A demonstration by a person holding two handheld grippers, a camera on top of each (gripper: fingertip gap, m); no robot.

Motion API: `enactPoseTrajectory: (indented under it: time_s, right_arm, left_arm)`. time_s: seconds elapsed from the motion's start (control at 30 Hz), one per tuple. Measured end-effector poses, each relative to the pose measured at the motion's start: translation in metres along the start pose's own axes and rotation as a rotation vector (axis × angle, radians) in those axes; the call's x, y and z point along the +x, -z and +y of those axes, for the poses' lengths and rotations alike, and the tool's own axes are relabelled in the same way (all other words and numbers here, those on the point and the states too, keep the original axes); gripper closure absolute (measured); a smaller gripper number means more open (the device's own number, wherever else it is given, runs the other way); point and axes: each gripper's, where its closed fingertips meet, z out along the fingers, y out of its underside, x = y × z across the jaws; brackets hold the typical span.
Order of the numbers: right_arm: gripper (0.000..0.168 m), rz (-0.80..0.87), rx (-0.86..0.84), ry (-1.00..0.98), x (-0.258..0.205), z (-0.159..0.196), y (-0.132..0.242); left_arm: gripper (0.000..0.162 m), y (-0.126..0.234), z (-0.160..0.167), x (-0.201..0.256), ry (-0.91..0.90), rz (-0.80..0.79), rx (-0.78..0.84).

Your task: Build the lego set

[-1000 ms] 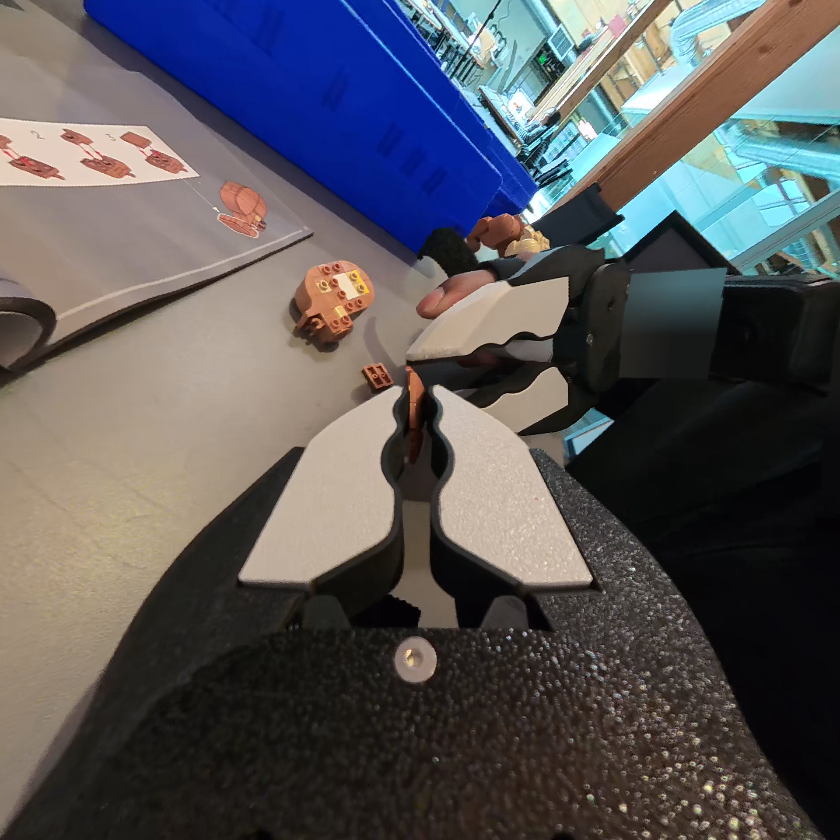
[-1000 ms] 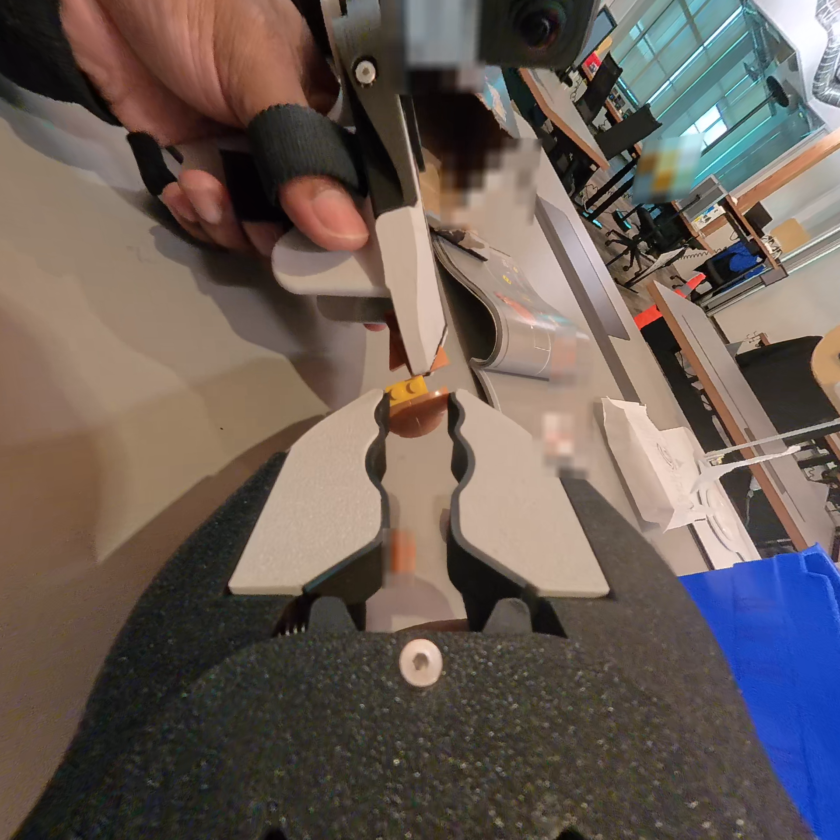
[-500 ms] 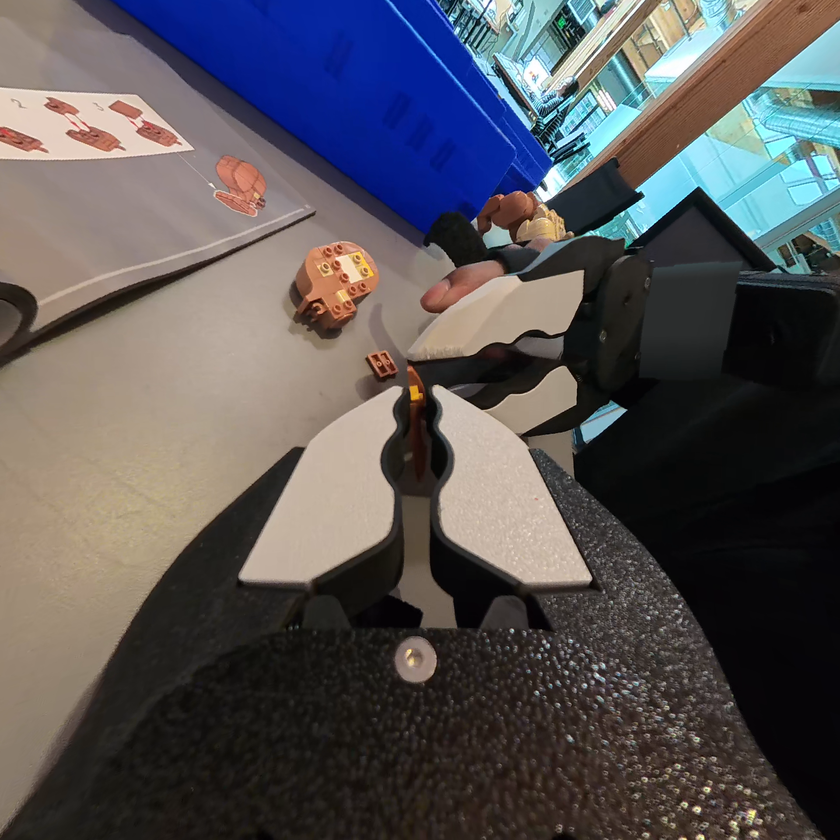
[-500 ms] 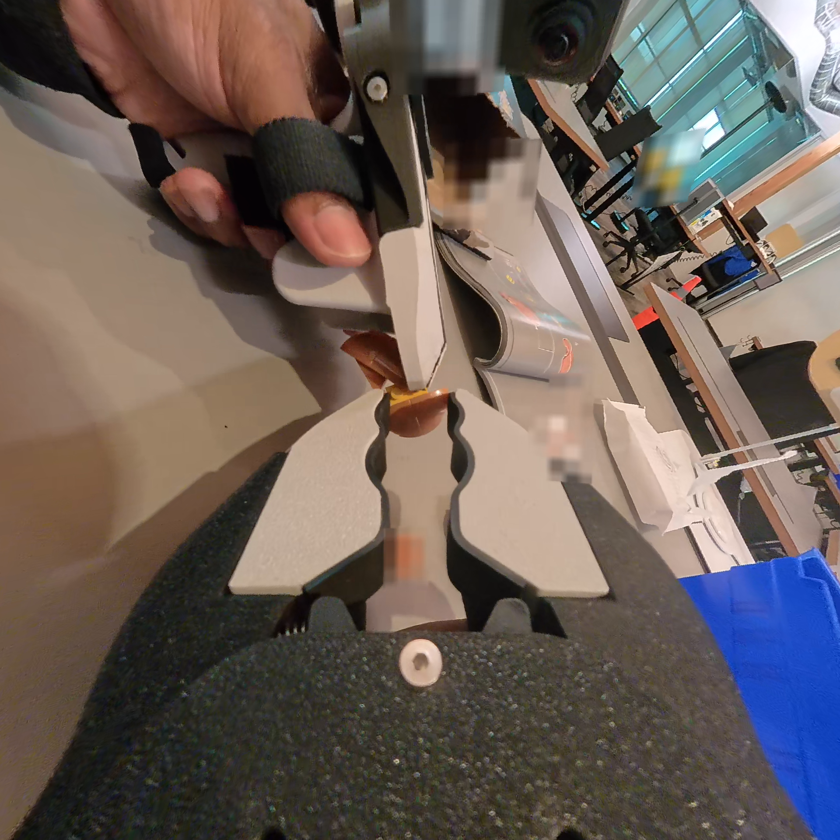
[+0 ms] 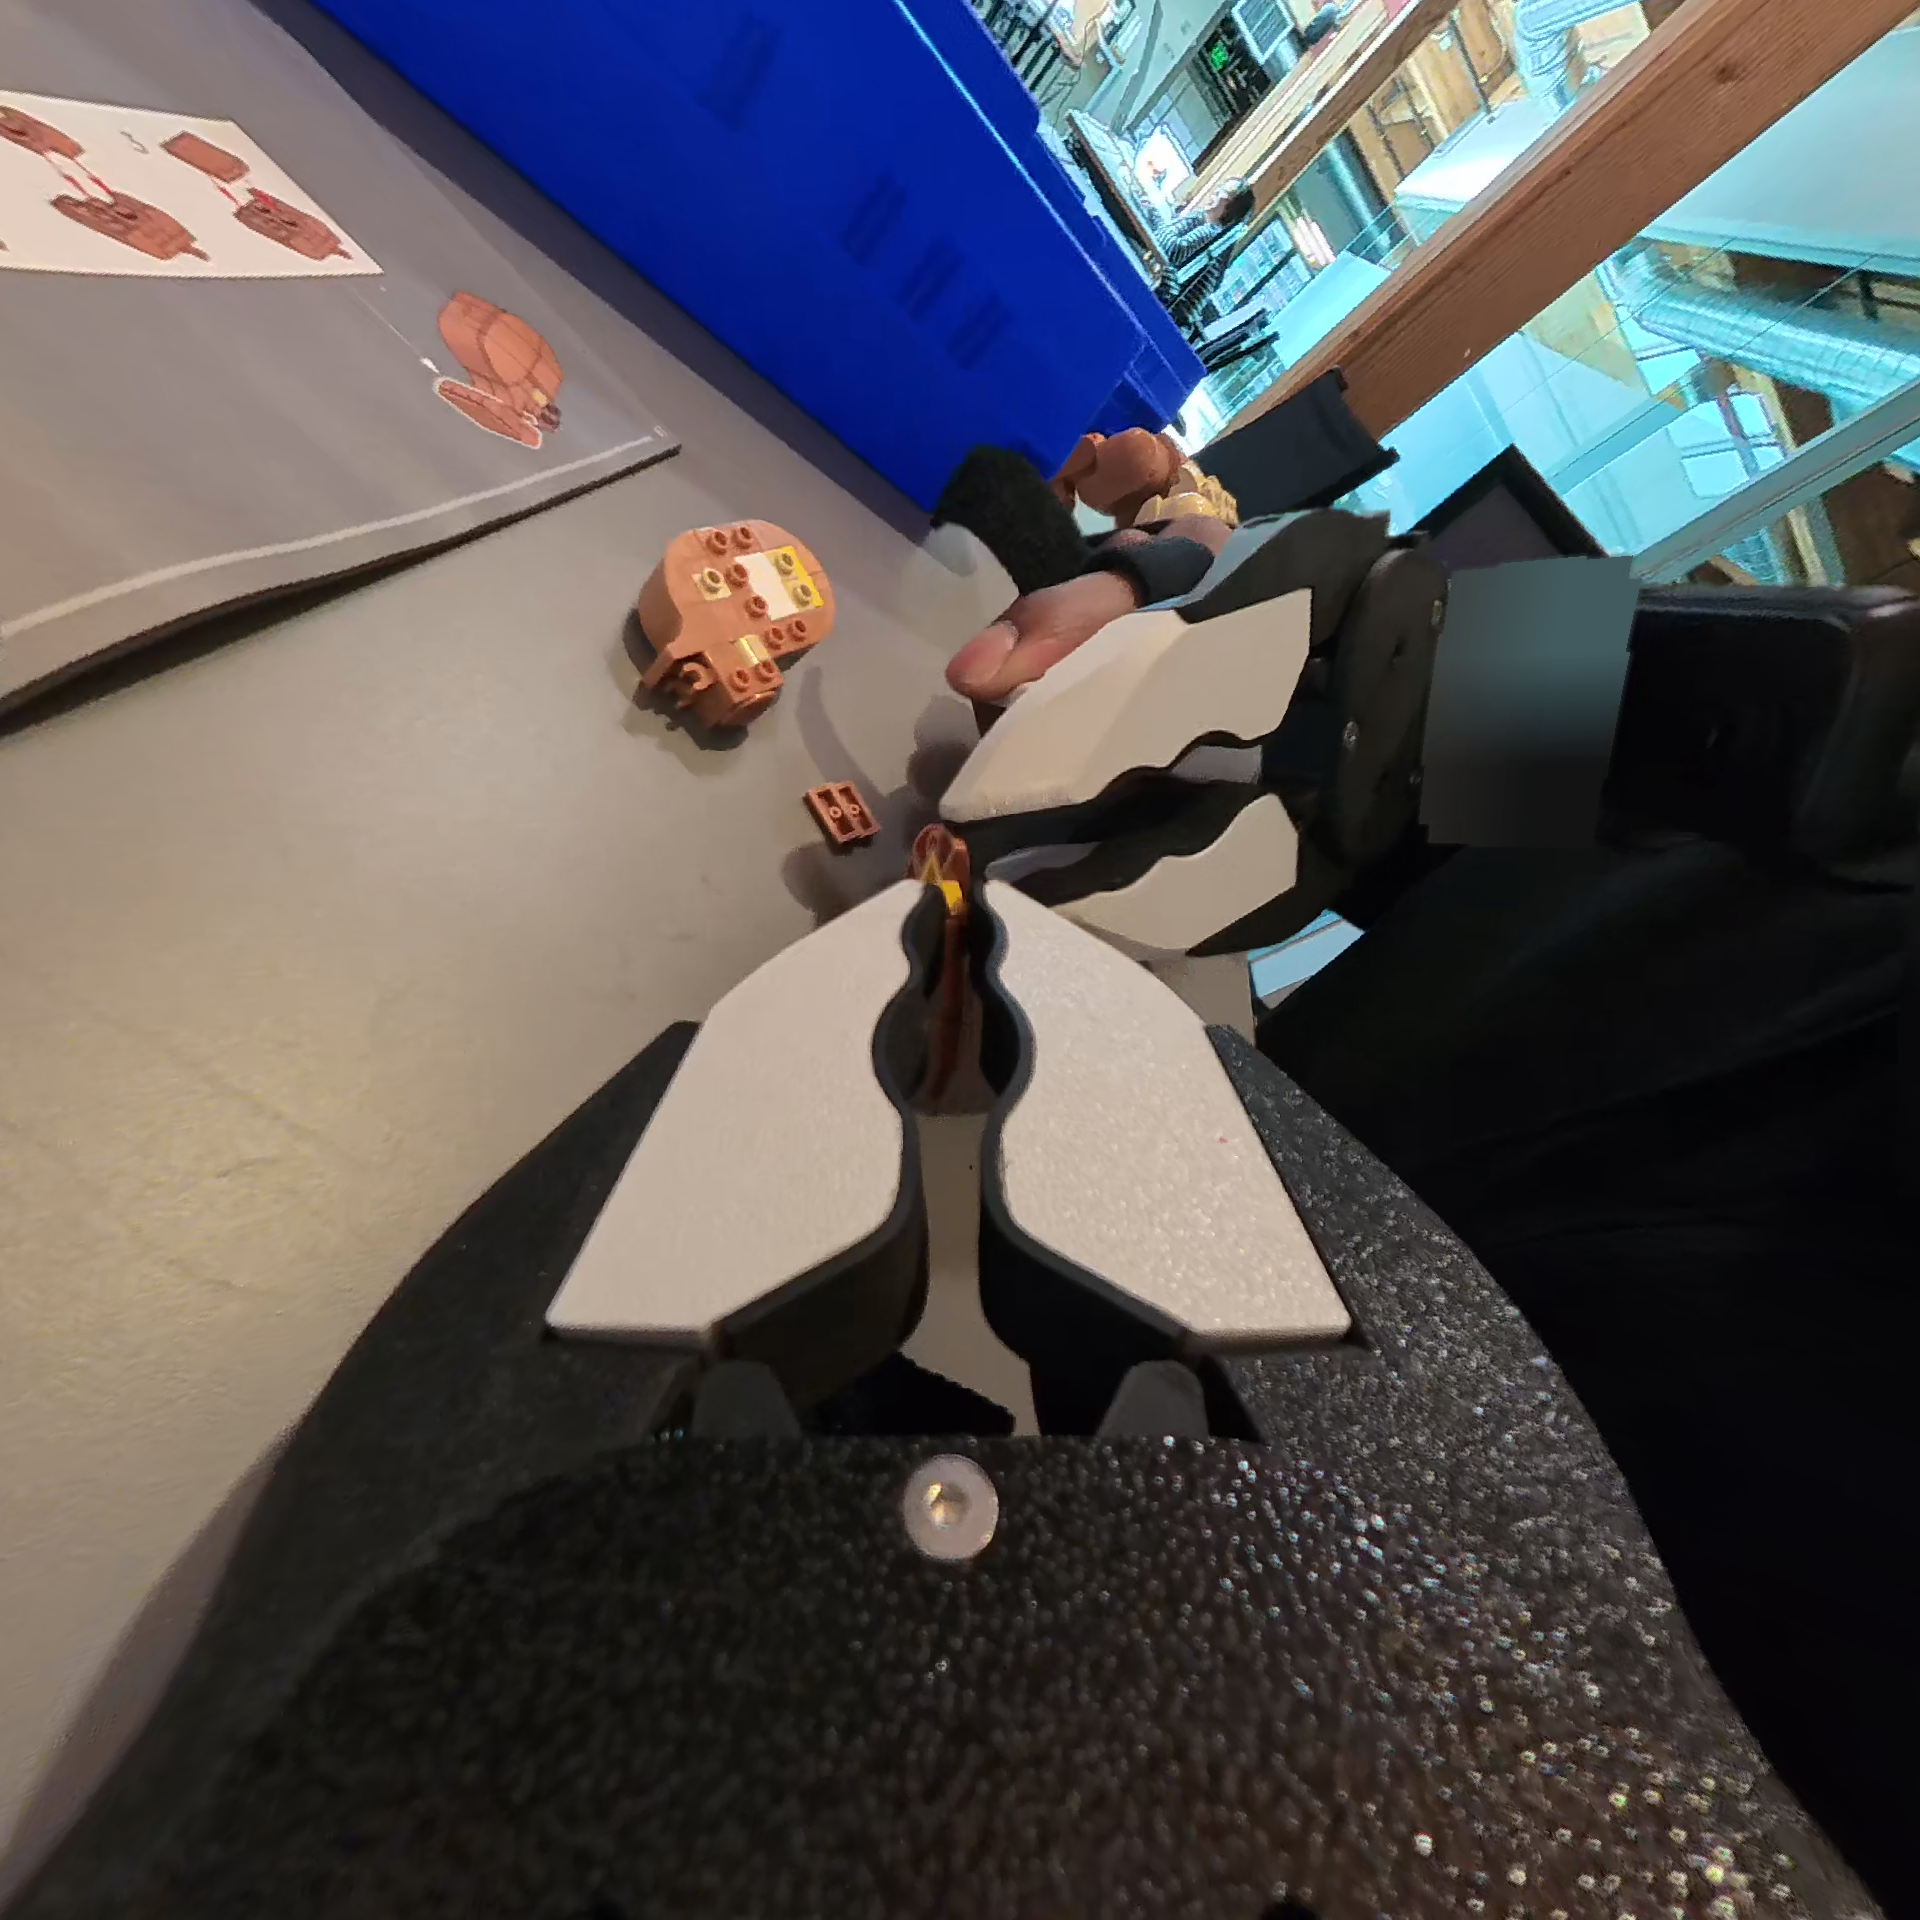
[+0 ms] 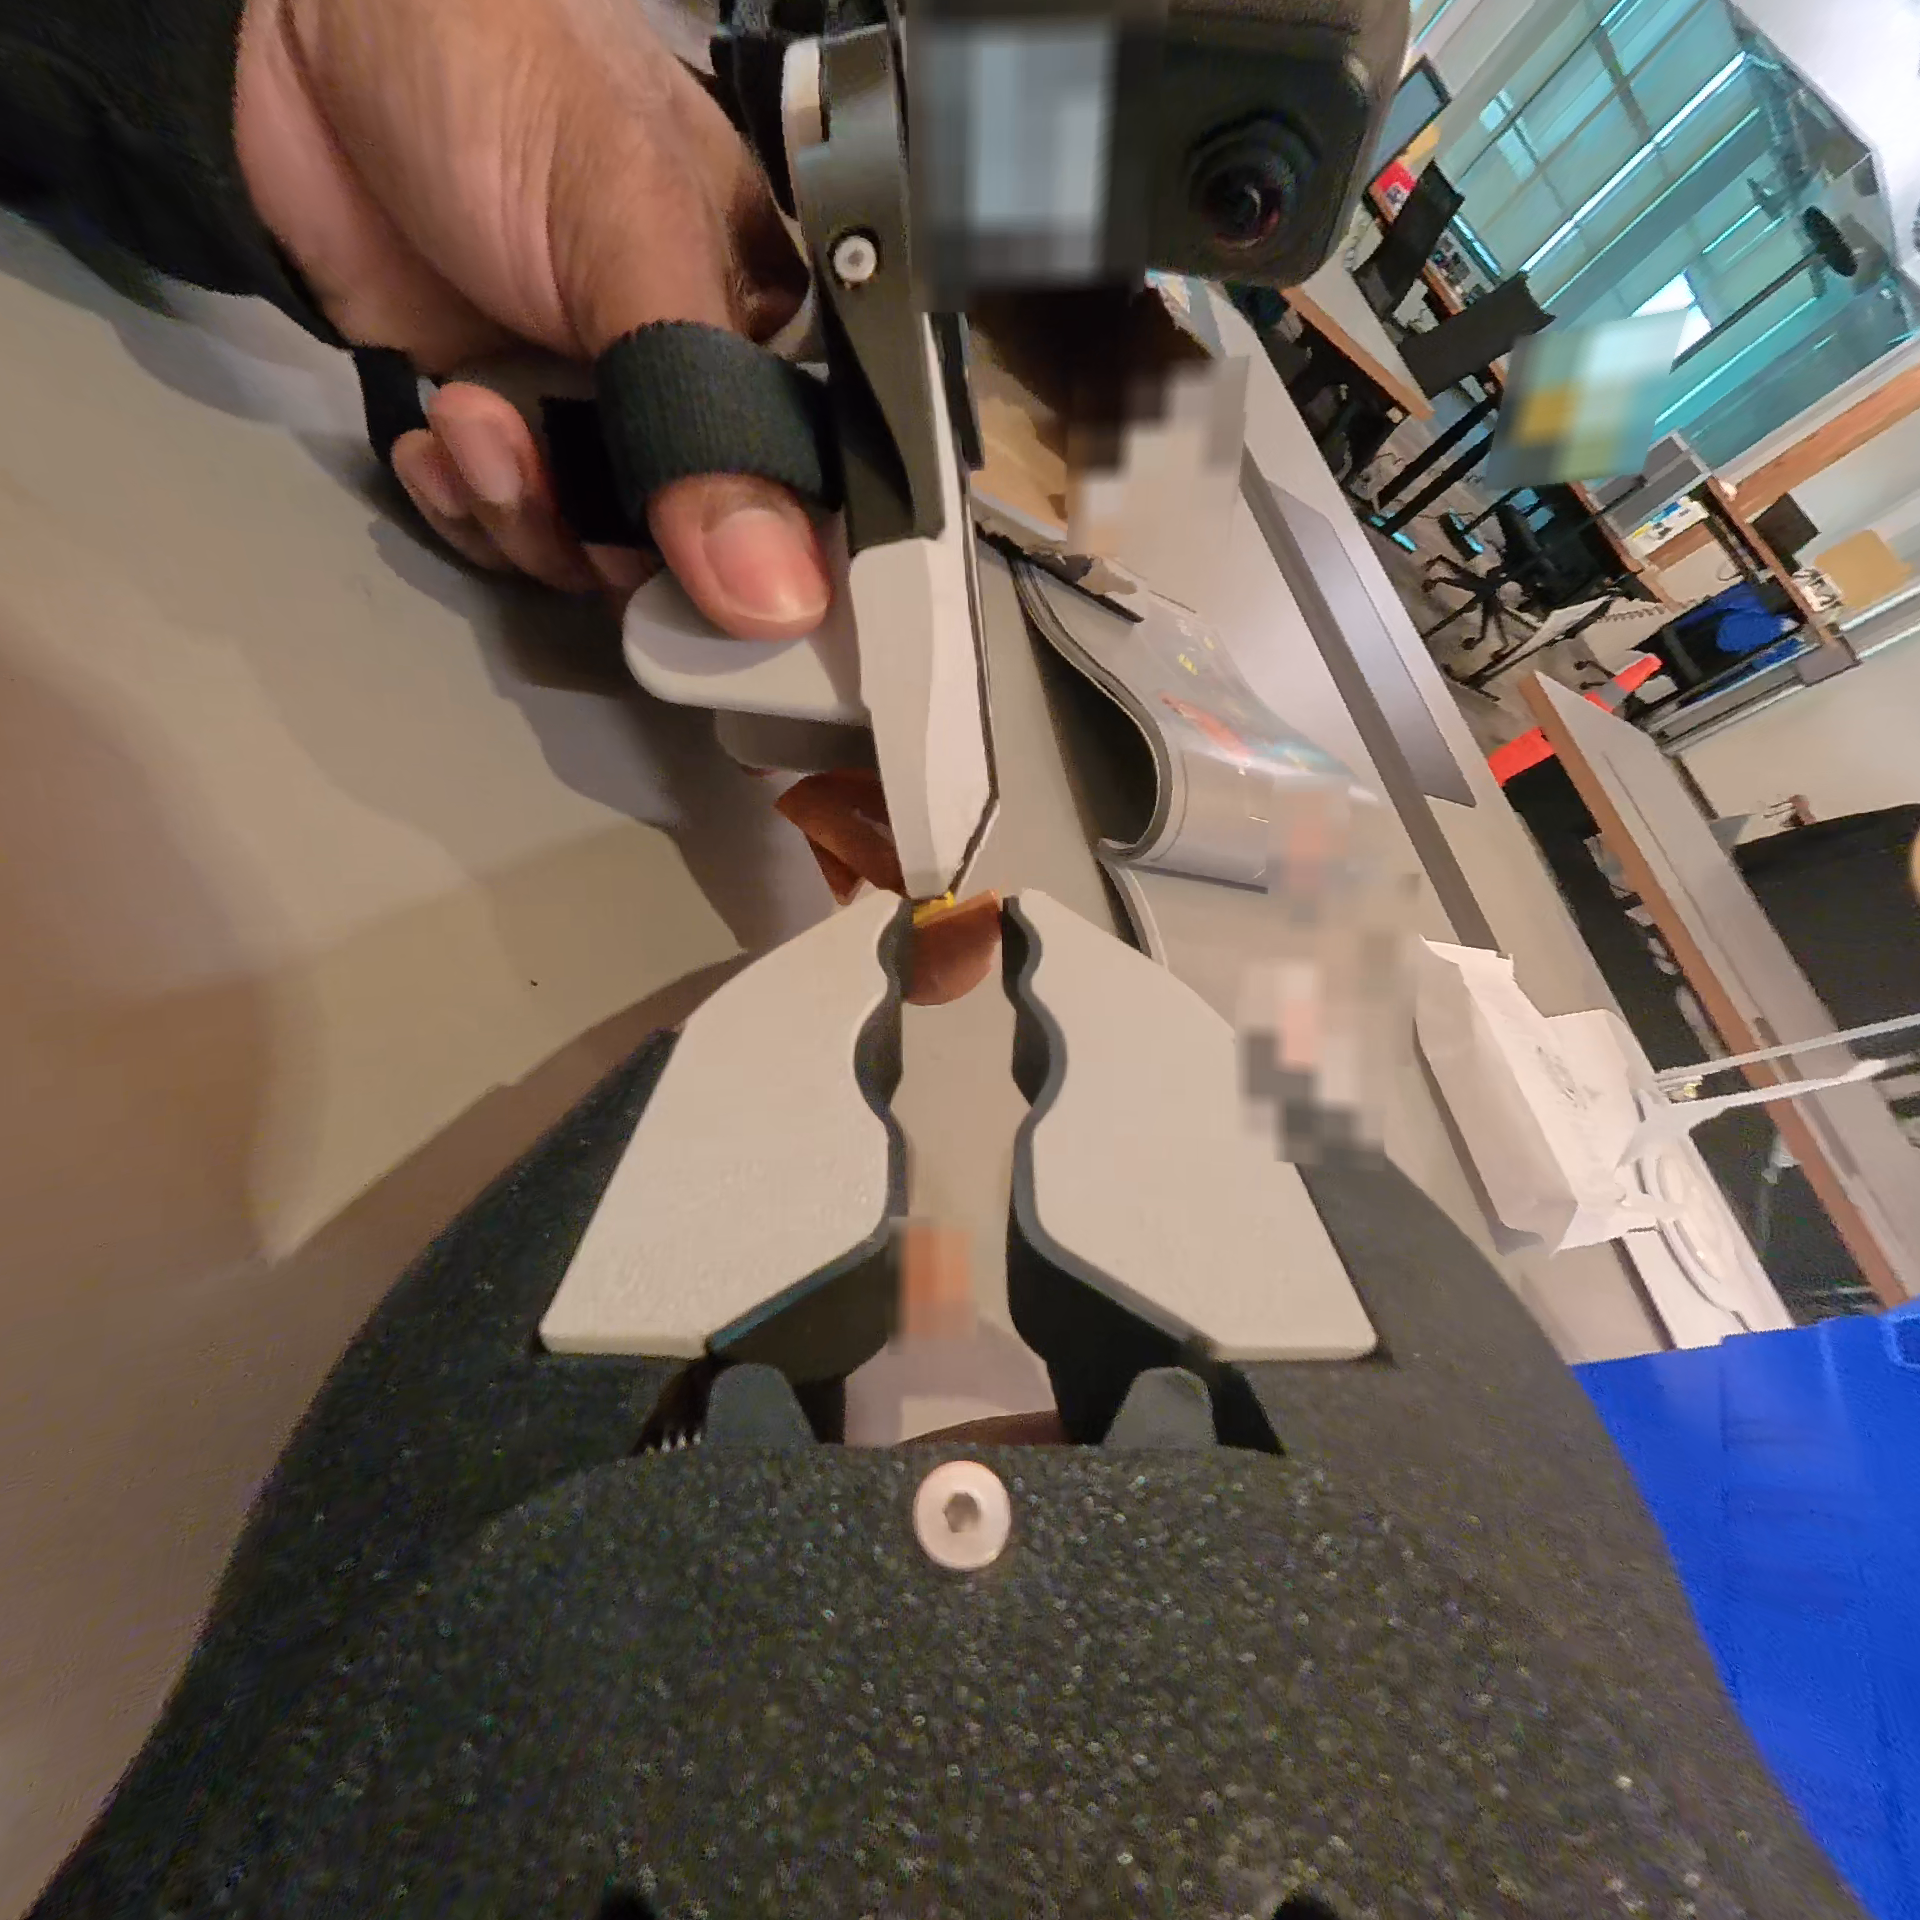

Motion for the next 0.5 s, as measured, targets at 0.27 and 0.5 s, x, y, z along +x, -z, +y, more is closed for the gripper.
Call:
enactPoseTrajectory:
  time_s: [0.27,0.5]
  right_arm:
    - [0.141,-0.092,-0.019,-0.108,-0.005,0.004,0.001]
    - [0.129,-0.381,0.07,-0.61,-0.006,-0.008,0.012]
  left_arm:
    - [0.159,0.002,-0.002,0.0,0.005,0.007,0.016]
    - [0.158,0.015,-0.022,0.021,0.055,0.202,0.156]
